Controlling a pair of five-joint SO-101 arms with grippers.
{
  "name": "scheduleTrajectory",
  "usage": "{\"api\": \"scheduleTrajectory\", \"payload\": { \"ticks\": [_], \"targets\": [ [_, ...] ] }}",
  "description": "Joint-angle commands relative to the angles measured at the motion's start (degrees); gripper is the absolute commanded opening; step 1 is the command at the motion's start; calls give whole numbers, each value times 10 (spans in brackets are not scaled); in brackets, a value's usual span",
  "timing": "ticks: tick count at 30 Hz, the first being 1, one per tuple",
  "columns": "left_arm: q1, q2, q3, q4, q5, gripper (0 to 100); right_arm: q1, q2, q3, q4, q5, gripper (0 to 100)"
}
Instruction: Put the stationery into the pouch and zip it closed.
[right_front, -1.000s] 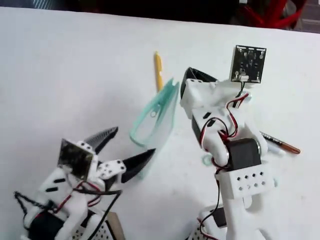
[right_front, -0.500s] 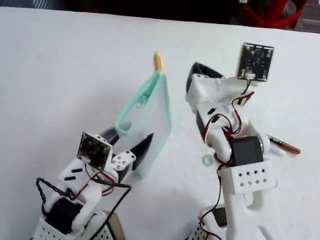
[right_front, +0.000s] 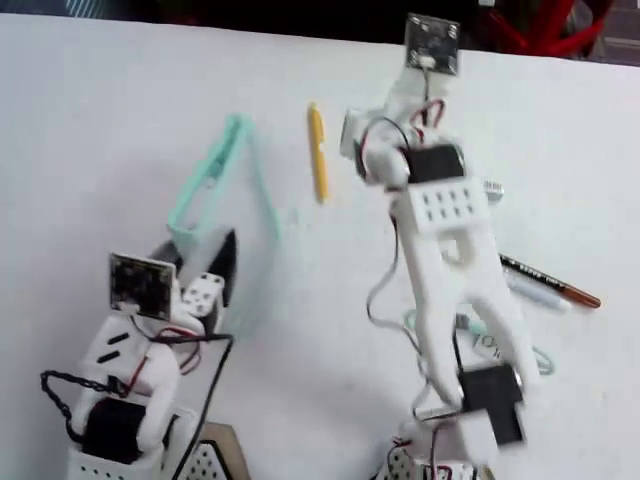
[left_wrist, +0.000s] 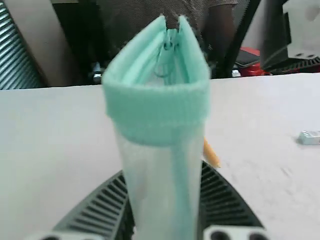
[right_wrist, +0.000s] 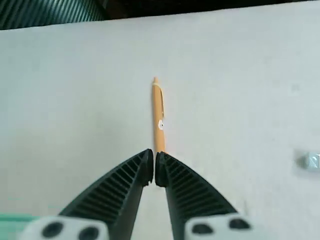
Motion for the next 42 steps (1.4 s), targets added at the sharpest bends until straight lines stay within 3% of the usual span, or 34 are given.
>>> {"api": "scheduleTrajectory", "payload": {
  "ticks": [1, 4, 7, 20, 24, 26, 28, 34, 42],
  "targets": [
    [-24, -2, -33, -15, 4, 146, -24, 103, -95, 2, 24, 121],
    [-24, -2, -32, -13, 4, 146, -45, 198, -165, 15, 71, 193],
    [-24, -2, -17, -20, 2, 146, -65, 293, -252, 36, 98, 197],
    [-23, -2, 14, -55, 4, 151, -44, 634, -641, 171, 100, 196],
    [-19, -2, 13, -53, 4, 190, -47, 700, -738, 225, 145, 74],
    [-7, -2, 12, -33, 4, 255, -46, 723, -780, 243, 160, 9],
    [2, -2, 9, -15, 4, 294, -44, 742, -819, 262, 160, 36],
    [2, -2, 10, -13, 4, 286, -31, 752, -937, 343, 159, 17],
    [0, -2, 9, -13, 4, 286, 0, 611, -920, 427, 164, 17]
  ]
}}
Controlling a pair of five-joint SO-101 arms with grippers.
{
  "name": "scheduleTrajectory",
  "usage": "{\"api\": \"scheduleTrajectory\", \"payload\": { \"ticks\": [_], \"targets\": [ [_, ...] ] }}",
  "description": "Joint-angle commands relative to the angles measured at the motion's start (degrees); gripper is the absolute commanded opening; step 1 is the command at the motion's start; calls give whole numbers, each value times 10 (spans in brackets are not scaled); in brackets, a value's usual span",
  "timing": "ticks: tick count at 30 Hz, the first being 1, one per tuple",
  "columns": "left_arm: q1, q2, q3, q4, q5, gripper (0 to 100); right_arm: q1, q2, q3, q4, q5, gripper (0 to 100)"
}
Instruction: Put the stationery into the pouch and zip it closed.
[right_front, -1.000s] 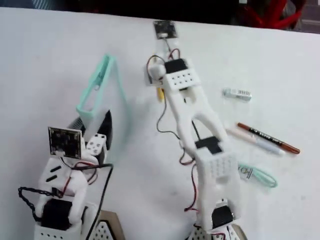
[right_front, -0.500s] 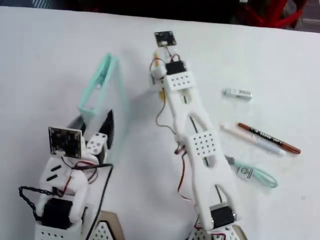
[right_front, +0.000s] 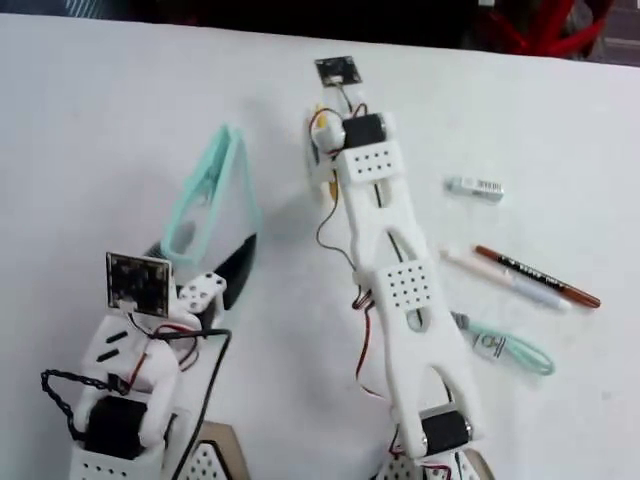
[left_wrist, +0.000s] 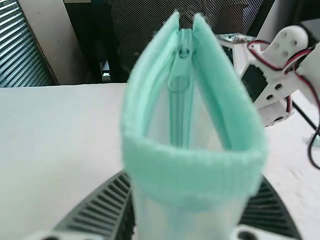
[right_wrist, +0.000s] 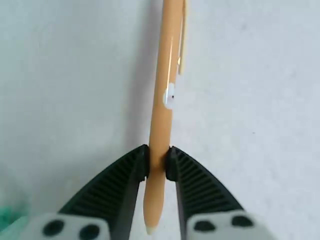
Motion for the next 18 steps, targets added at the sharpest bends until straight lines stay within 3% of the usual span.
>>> {"api": "scheduleTrajectory", "payload": {
  "ticks": [1, 5, 11, 18],
  "targets": [
    [3, -2, -10, 2, 6, 286, 34, -120, -11, 14, 7, 17],
    [2, -2, -11, 5, 7, 286, 52, -232, 52, 16, 7, 16],
    [2, -2, -8, 6, 7, 286, 35, -484, 280, 15, 2, 17],
    [2, -2, -25, 40, 7, 286, -58, -785, 480, -6, -27, 17]
  ]
}}
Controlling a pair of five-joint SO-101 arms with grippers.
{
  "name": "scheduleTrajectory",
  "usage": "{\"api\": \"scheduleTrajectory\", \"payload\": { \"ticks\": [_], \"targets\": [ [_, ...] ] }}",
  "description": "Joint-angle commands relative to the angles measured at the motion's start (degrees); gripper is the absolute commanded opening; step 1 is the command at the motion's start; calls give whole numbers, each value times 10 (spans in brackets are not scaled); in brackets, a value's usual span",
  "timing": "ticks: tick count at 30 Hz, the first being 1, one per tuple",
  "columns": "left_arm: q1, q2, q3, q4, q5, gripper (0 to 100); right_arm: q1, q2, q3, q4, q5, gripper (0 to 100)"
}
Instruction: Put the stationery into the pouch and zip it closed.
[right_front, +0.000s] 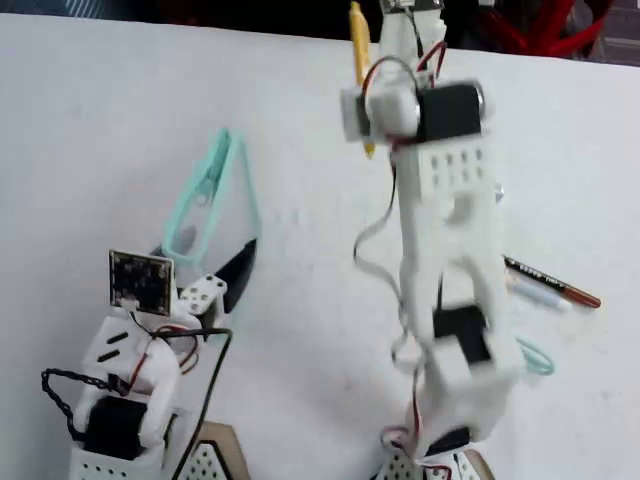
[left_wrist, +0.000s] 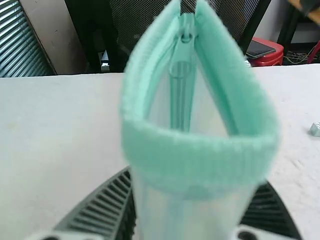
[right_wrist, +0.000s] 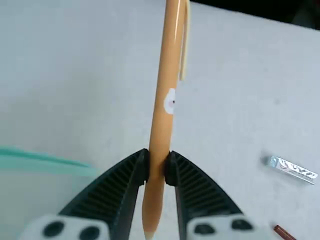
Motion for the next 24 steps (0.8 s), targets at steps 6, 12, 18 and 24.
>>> {"api": "scheduleTrajectory", "payload": {
  "ticks": [6, 12, 18, 24],
  "targets": [
    [2, -2, -42, 37, 8, 290, -104, -312, 274, -160, -8, 17],
    [3, -2, -62, 63, 8, 290, -153, -476, 533, -375, -9, 17],
    [3, -2, -61, 62, 8, 290, -232, -590, 699, -553, -10, 17],
    [4, -2, -61, 62, 8, 290, -240, -570, 796, -722, -44, 17]
  ]
}}
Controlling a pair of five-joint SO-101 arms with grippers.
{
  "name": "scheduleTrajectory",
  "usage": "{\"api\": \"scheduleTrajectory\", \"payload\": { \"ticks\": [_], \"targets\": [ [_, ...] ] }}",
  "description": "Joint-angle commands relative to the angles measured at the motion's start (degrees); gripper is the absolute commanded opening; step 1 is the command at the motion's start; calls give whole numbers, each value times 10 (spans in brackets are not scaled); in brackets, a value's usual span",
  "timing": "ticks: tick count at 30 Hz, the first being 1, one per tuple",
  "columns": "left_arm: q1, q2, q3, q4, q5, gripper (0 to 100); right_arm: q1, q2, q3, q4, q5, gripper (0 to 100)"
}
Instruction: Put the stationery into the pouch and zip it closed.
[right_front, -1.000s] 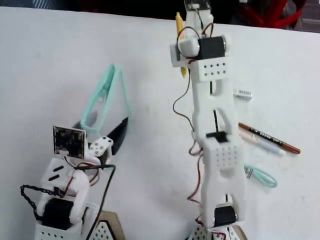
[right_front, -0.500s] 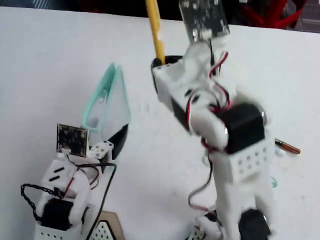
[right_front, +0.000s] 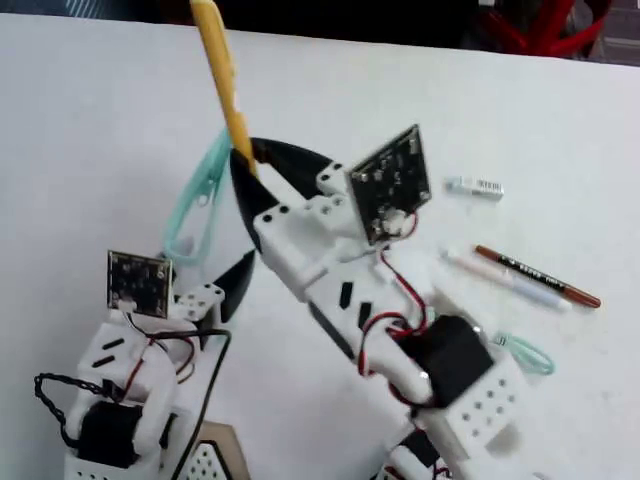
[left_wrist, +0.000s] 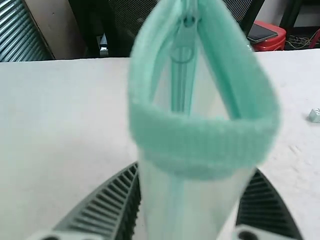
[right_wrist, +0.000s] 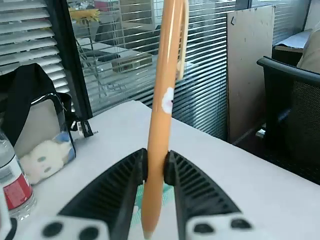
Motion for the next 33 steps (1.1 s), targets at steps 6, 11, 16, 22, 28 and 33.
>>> {"api": "scheduleTrajectory", "payload": {
  "ticks": [6, 11, 16, 22, 28, 33],
  "targets": [
    [4, -1, -27, 0, 6, 290, -49, 7, 98, -189, -32, 17],
    [5, -1, -27, -2, 6, 290, -76, 8, 156, -273, -10, 17],
    [6, -1, -27, -2, 6, 290, -76, 9, 200, -324, -4, 17],
    [4, -1, -26, -3, 5, 290, -73, 8, 211, -328, -3, 17],
    [3, -1, -21, -3, 4, 288, -73, 35, 210, -332, -3, 17],
    [6, -1, -19, -3, 4, 287, -73, 99, 207, -371, 25, 17]
  ]
}}
